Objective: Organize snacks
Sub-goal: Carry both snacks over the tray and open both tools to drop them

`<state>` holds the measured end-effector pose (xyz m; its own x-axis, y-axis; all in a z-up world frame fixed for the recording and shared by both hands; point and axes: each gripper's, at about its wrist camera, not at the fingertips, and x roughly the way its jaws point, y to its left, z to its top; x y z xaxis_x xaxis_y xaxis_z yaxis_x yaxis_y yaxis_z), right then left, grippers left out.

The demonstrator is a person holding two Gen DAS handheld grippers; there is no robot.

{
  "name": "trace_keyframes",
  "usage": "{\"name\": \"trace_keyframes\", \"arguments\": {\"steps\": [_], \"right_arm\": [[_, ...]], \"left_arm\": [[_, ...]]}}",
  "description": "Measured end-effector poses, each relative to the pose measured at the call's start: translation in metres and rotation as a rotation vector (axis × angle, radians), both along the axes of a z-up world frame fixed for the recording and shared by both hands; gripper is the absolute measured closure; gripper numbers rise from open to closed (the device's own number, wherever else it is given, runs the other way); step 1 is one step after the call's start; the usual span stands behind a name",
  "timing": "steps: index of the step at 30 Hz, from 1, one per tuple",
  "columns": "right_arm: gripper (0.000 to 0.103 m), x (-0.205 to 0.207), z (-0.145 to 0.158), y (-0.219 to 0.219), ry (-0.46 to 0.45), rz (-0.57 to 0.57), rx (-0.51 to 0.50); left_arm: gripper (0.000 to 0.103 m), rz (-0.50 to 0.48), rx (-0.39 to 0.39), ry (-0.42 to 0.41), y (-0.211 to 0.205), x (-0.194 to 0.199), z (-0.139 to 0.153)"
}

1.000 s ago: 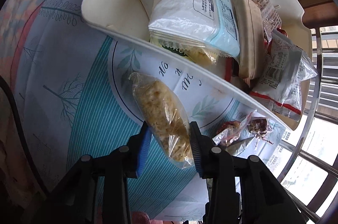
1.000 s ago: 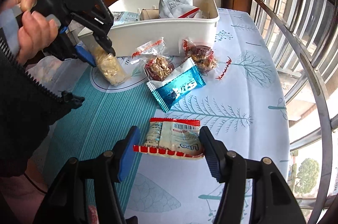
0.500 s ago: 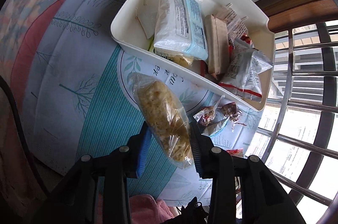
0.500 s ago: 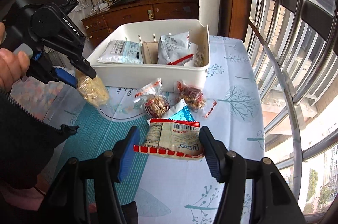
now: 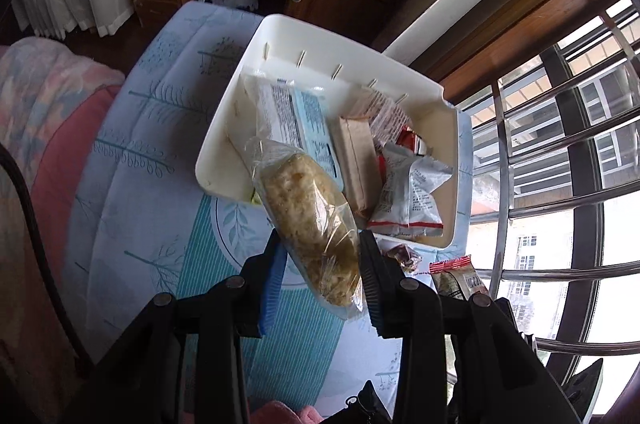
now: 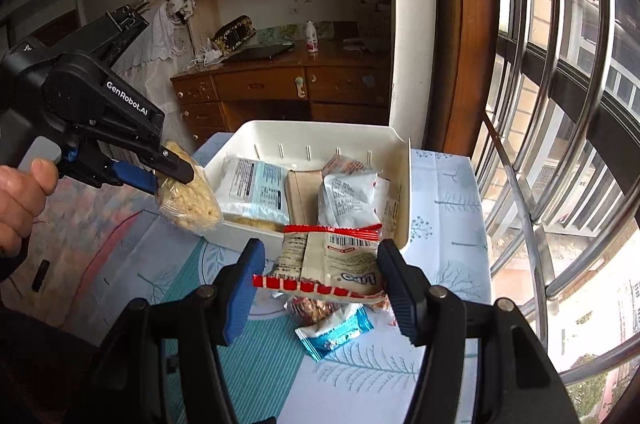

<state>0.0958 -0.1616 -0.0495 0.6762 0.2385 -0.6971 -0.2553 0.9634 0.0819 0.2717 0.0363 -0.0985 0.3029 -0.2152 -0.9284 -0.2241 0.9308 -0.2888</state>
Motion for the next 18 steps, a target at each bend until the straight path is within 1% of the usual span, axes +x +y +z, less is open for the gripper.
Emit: {"name": "trace_keyframes", "arguments": {"steps": [6,10,12,14,16,18], "right_arm": [[0.044,0.022,0.004,0.015,-0.046,-0.006,0.040],[0.044,0.039,0.004,0.026,-0.075,-0.024,0.062],[0.044,0.048,0.002,0.031,-0.090,-0.040,0.069],[0.044,0.057,0.001,0.037,-0.113,-0.057,0.074],[0.044,0.065,-0.003,0.043,-0.132,-0.060,0.076],[0.044,0.073,-0.008,0.050,-0.151,-0.063,0.064]], "left_arm": [[0.068,-0.072,0.068,-0.163,0.004,0.018,0.020],[0.068,-0.140,0.086,-0.255,0.011,0.031,0.023],[0.068,-0.175,0.077,-0.306,0.015,0.036,0.022],[0.068,-0.202,0.036,-0.373,0.021,0.042,0.018],[0.068,-0.211,0.010,-0.395,0.028,0.051,0.011],[0.068,-0.226,0.002,-0.404,0.034,0.061,0.003]]}}
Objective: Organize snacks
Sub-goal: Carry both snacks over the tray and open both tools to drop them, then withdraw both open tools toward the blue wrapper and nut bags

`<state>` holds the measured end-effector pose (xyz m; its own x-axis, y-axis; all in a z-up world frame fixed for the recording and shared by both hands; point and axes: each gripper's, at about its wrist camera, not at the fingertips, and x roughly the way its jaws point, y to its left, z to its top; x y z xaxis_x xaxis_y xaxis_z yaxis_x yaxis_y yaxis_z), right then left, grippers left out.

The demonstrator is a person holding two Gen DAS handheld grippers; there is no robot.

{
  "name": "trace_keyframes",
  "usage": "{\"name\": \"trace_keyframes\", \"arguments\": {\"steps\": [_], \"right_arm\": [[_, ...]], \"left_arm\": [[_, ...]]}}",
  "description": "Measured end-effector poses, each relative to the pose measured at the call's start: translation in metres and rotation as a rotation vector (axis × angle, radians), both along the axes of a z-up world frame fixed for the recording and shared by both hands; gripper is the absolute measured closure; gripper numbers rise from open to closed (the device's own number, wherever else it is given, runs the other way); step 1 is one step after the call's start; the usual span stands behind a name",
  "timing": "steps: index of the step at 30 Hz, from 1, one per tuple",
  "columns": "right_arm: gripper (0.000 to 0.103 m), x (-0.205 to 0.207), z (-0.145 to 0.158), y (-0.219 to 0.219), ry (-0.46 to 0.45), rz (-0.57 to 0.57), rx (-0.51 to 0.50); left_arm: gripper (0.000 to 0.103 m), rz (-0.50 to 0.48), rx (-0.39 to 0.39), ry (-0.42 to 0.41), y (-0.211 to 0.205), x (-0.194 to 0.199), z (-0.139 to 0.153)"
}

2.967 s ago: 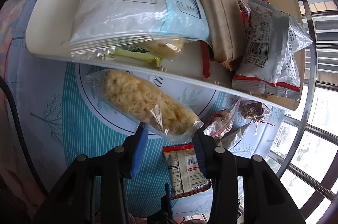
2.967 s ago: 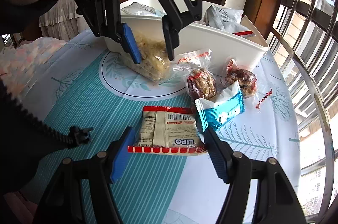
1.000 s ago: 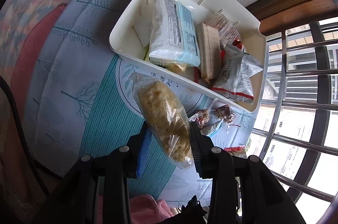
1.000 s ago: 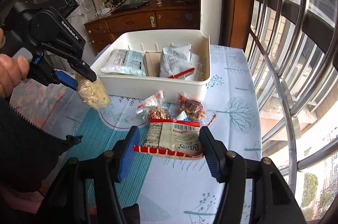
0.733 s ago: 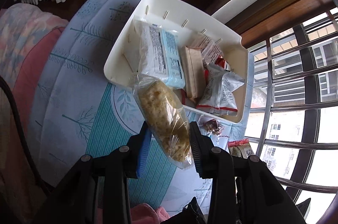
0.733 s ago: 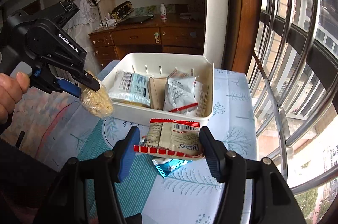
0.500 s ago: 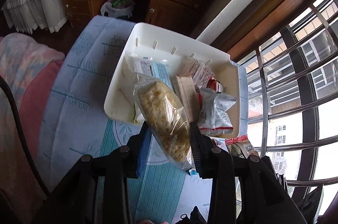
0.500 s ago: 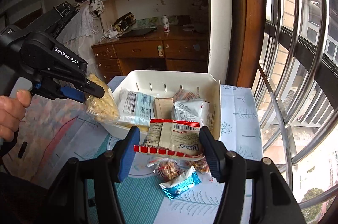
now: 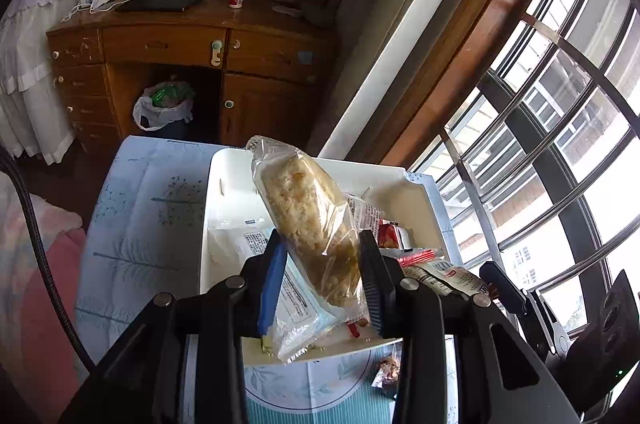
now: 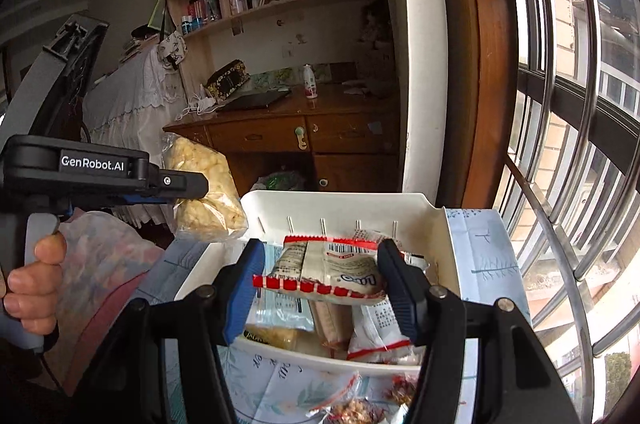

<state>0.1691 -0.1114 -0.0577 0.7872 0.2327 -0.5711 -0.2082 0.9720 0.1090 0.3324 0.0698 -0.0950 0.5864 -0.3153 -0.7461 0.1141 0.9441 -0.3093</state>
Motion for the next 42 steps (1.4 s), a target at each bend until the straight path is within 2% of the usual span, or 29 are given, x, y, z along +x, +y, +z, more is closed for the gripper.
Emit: {"name": "trace_keyframes", "arguments": {"steps": [4,7,9,11,15,17,20,24,26,34,42], "right_arm": [[0.044,0.017,-0.014,0.014,-0.010,-0.012,-0.027],[0.044,0.026,-0.024,0.024,-0.008,-0.029,-0.038],[0.043,0.030,-0.027,0.029,-0.005,-0.050,-0.035],[0.042,0.033,-0.030,0.033,0.001,-0.072,-0.028],[0.037,0.042,-0.035,0.035,0.048,-0.126,-0.002],[0.036,0.042,-0.037,0.032,0.059,-0.150,0.016],[0.031,0.040,-0.038,0.027,0.079,-0.181,0.037],[0.028,0.031,-0.031,0.021,0.085,-0.225,0.046],[0.027,0.024,-0.026,0.016,0.089,-0.245,0.053],[0.025,-0.016,-0.003,0.013,0.076,-0.331,0.038],[0.025,-0.064,0.012,0.015,0.062,-0.396,0.019]], "left_arm": [[0.068,-0.030,0.039,-0.039,0.005,0.015,-0.012],[0.067,-0.055,0.036,-0.051,0.008,0.023,-0.017],[0.061,-0.083,0.039,-0.070,0.008,0.026,-0.016],[0.040,-0.098,0.043,-0.074,0.007,0.028,-0.016],[0.036,-0.101,0.013,-0.042,0.010,0.032,-0.018],[0.031,-0.095,0.012,-0.015,0.011,0.032,-0.020],[0.028,-0.087,0.016,0.018,0.014,0.030,-0.021],[0.027,-0.094,0.034,0.028,0.017,0.022,-0.015],[0.021,-0.106,0.031,0.014,0.019,0.014,-0.009],[0.020,-0.173,0.002,0.008,0.028,-0.019,0.016],[0.019,-0.243,-0.006,0.030,0.023,-0.054,0.025]]}}
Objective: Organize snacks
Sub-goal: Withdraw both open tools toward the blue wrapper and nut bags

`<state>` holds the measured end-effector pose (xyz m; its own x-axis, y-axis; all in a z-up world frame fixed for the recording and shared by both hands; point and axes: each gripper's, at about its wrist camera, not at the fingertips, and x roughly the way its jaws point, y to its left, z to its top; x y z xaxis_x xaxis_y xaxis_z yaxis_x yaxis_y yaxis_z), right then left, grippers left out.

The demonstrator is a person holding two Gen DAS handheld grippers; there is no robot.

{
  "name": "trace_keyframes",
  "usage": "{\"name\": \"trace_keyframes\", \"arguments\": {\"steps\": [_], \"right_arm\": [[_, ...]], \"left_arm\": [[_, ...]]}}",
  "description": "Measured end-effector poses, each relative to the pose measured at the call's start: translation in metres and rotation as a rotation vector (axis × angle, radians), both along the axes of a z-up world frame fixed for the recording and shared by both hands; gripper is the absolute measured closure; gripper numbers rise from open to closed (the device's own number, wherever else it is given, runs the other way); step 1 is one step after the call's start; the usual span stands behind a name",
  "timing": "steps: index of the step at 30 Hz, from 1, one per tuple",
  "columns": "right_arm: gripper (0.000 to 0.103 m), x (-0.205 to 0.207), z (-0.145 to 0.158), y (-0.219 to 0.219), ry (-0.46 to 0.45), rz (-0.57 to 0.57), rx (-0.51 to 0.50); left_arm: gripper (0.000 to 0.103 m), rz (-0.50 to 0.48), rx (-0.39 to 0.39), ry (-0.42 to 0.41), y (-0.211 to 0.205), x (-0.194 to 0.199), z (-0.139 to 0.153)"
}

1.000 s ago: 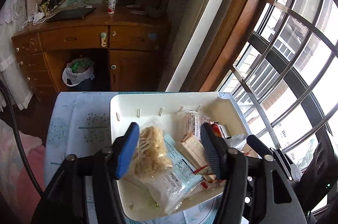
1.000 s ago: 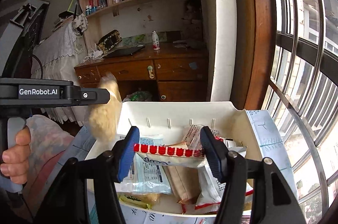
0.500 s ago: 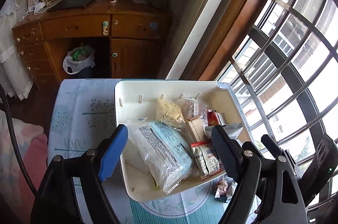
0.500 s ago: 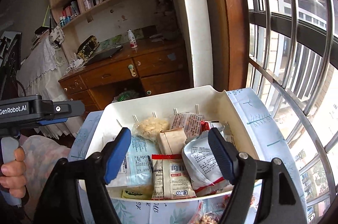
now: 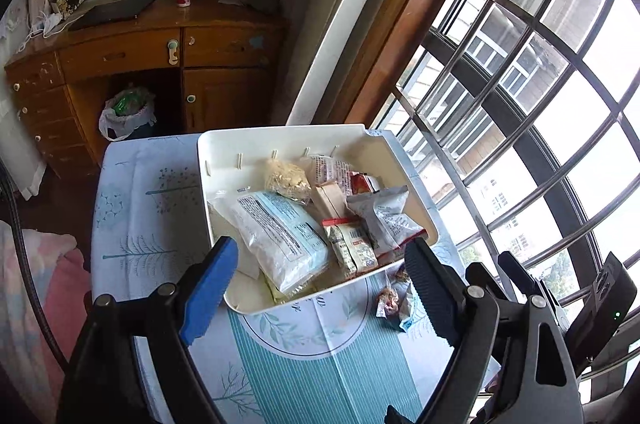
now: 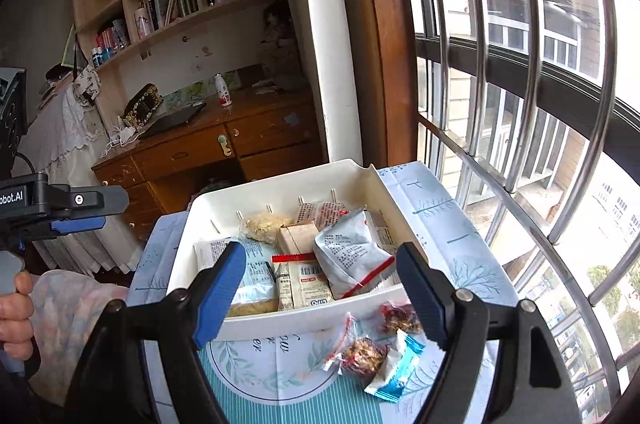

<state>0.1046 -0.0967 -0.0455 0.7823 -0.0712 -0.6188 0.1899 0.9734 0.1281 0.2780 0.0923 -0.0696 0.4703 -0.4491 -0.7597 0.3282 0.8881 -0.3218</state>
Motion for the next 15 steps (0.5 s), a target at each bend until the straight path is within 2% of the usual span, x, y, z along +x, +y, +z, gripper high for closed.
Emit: {"name": "trace_keyframes", "arguments": {"steps": [5,10,15], "right_arm": [[0.025,-0.020,0.002,-0.008,0.050,-0.040,-0.033],[0.025,-0.031,-0.007,-0.028,0.127,-0.061,-0.016],[0.025,-0.041,-0.015,-0.045,0.187,-0.027,0.000]], "left_arm": [[0.019,-0.015,-0.029,0.030,-0.013,-0.017,-0.001],[0.019,-0.006,-0.018,0.084,-0.033,-0.026,-0.006],[0.018,0.007,0.011,0.140,-0.058,-0.033,-0.018]]}}
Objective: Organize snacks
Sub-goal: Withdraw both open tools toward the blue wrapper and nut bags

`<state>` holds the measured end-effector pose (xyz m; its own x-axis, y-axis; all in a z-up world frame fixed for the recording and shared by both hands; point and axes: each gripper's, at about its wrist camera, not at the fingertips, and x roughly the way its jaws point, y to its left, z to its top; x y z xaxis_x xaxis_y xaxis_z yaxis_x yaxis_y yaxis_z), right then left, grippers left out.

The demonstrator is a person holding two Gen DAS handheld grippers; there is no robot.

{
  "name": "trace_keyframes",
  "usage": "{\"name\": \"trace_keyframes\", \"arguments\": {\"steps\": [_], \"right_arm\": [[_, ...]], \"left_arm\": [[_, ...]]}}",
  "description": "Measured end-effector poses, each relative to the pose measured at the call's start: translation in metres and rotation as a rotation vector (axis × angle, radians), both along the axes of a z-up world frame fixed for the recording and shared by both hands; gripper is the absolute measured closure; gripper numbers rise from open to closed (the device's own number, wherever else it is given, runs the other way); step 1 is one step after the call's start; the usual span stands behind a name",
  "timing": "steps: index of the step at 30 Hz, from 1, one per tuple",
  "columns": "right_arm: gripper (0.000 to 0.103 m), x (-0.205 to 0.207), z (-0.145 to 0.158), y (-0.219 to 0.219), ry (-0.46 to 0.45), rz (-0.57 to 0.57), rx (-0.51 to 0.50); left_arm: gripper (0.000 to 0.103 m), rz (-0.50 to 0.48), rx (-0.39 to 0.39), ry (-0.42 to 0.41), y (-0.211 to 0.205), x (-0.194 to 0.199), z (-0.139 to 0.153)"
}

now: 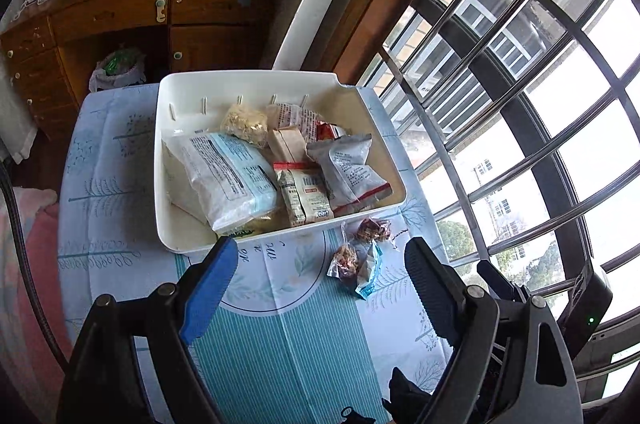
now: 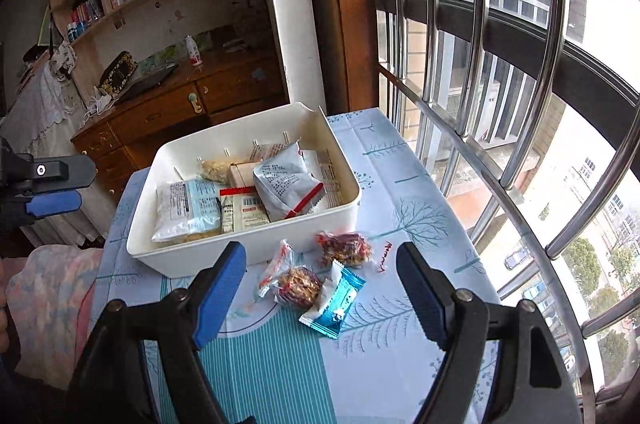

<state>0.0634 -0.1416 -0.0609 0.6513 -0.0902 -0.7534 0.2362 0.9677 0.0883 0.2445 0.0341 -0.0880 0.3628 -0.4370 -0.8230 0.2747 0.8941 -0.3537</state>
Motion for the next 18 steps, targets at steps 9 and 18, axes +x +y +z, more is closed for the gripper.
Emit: {"name": "trace_keyframes", "arguments": {"steps": [9,18], "right_arm": [[0.025,-0.005,-0.021,-0.026,0.113,0.101,0.129],[0.025,0.019,-0.057,-0.048,0.274,0.226,0.298]], "left_arm": [[0.018,0.078,0.004,0.100,-0.028,-0.012,-0.029],[0.019,0.214,-0.068,0.222,-0.042,-0.006,-0.067]]}}
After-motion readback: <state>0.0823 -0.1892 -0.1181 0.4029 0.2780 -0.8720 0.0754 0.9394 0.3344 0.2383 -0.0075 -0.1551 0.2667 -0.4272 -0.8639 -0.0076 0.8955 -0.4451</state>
